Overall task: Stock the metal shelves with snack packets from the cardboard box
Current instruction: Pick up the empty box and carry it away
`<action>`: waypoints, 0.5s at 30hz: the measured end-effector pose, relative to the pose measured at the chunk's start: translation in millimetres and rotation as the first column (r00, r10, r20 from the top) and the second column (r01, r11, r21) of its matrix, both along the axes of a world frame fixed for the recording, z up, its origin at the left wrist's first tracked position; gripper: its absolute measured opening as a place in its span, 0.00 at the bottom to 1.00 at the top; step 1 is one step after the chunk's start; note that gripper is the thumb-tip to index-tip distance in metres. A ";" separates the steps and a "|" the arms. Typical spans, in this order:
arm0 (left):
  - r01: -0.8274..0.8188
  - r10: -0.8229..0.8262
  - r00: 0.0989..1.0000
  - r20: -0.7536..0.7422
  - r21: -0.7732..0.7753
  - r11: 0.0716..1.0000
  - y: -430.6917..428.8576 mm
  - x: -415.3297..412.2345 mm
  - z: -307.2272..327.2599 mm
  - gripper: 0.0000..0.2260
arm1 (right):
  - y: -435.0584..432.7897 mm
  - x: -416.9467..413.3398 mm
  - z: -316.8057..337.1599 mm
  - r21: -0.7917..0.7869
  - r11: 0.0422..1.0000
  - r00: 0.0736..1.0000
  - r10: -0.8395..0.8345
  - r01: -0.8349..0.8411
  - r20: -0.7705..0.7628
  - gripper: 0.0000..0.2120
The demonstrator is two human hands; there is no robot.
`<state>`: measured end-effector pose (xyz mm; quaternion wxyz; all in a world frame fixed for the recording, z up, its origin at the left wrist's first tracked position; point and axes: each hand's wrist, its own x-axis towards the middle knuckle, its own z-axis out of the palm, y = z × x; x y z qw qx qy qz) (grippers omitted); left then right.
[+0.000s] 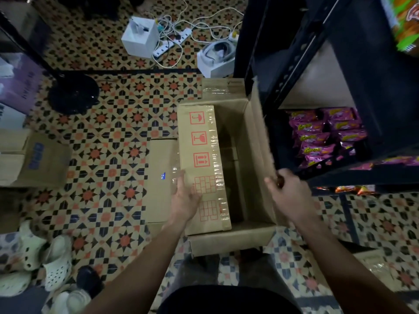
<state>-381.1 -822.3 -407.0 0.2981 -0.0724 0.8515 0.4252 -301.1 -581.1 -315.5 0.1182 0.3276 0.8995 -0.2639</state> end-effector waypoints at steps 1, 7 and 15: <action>-0.011 0.011 1.000 0.007 0.021 1.000 -0.3 -0.5 0.0 0.40 | -11.4 0.0 -3.3 -0.034 0.999 0.999 0.041 -0.041 -0.004 0.17; -0.048 0.048 0.997 0.057 -0.004 0.999 2.8 -6.6 -9.1 0.30 | -40.9 27.5 -64.2 -0.111 0.966 0.967 0.242 -0.232 0.083 0.23; 0.022 -0.021 1.000 0.007 -0.122 0.992 27.5 -9.4 -9.7 0.17 | -19.6 89.3 -82.0 -0.005 0.957 0.957 -0.291 0.291 0.009 0.22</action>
